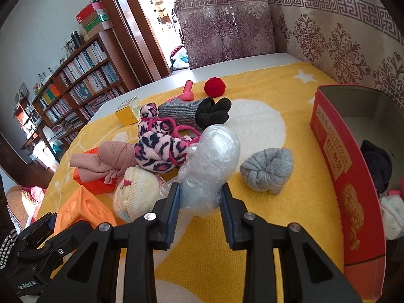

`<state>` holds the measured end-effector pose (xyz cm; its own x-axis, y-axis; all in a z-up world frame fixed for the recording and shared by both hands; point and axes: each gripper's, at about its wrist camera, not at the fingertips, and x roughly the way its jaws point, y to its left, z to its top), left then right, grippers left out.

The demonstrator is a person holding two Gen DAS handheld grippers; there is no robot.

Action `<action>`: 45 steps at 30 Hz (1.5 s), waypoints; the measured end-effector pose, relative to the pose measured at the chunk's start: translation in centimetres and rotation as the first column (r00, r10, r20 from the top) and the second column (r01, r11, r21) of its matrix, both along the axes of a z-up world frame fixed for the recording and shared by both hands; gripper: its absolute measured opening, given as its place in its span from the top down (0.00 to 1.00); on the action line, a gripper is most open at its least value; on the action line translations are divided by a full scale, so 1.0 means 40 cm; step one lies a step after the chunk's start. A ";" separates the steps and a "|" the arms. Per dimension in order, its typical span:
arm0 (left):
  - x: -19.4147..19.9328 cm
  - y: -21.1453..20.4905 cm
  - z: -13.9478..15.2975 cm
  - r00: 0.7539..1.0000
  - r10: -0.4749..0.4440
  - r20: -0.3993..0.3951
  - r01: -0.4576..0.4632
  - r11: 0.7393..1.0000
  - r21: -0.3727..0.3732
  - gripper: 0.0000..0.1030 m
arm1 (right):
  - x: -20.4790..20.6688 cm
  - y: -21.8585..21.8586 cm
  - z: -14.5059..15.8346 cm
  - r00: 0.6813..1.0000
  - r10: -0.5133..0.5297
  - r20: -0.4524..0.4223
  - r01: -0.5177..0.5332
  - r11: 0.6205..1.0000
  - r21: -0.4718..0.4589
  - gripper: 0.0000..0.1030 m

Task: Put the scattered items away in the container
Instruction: 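Drop the plastic-wrapped roll into the red tin box with the right gripper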

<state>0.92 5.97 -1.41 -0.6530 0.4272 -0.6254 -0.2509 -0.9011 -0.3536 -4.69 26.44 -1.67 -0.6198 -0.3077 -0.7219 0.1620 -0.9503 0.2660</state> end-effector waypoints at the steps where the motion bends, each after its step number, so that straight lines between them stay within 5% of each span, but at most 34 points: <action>1: 0.001 0.002 0.003 1.000 0.000 -0.002 0.000 1.000 -0.002 0.40 | 0.005 0.005 0.003 1.000 -0.005 -0.004 0.005 1.000 -0.002 0.67; 21: 0.025 0.109 0.078 0.997 -0.051 -0.059 0.048 0.998 -0.051 0.40 | 0.109 0.162 0.122 0.977 -0.139 -0.164 0.133 0.990 -0.051 0.67; 36: 0.008 0.276 0.164 0.976 -0.166 -0.143 0.153 0.984 -0.095 0.40 | 0.179 0.402 0.179 0.907 -0.347 -0.239 0.336 0.938 -0.087 0.67; 45: 0.007 0.284 0.104 0.987 -0.153 -0.058 0.144 0.981 -0.131 0.40 | 0.187 0.435 0.166 0.909 -0.345 -0.234 0.331 0.938 -0.100 0.67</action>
